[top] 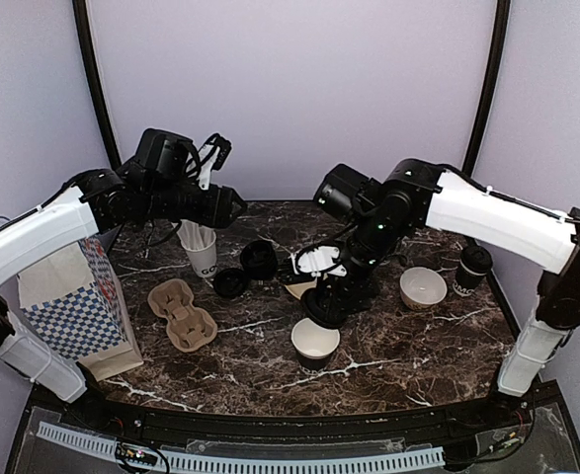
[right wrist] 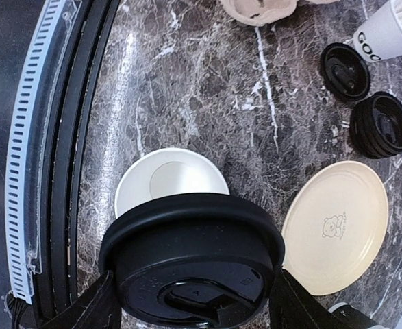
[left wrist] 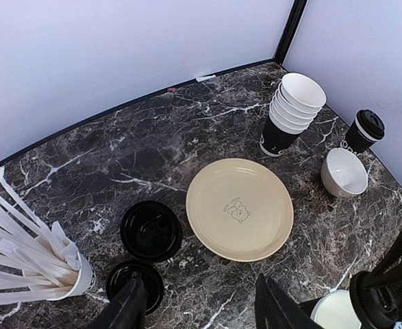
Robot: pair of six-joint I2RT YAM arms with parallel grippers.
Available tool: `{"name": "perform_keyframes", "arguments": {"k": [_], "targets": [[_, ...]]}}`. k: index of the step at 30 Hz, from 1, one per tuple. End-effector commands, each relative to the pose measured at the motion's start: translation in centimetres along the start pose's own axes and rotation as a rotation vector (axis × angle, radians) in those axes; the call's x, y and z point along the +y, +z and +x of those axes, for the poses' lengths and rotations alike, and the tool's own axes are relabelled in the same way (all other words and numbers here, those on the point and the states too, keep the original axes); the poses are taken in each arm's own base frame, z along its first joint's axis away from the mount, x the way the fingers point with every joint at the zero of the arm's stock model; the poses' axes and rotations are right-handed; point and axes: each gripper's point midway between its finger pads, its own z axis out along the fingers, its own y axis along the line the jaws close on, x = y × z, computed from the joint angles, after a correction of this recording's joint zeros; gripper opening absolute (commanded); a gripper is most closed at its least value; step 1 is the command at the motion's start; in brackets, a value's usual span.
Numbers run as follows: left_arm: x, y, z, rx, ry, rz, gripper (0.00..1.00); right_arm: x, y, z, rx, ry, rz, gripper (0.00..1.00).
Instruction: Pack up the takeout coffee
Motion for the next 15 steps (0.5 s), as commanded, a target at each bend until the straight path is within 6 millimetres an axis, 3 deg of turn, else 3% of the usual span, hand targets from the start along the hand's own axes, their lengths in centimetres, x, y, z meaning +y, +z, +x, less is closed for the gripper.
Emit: {"name": "perform_keyframes", "arguments": {"k": [1,15], "targets": [[0.5,-1.2,-0.5,-0.034,-0.009,-0.012,0.57,0.0,1.8,0.4,0.09,-0.033,0.007,0.68],[0.6,-1.2,0.5,-0.024,-0.011,-0.006,0.57,0.8,5.0,0.6,0.179,-0.061,-0.035,0.68]]}}
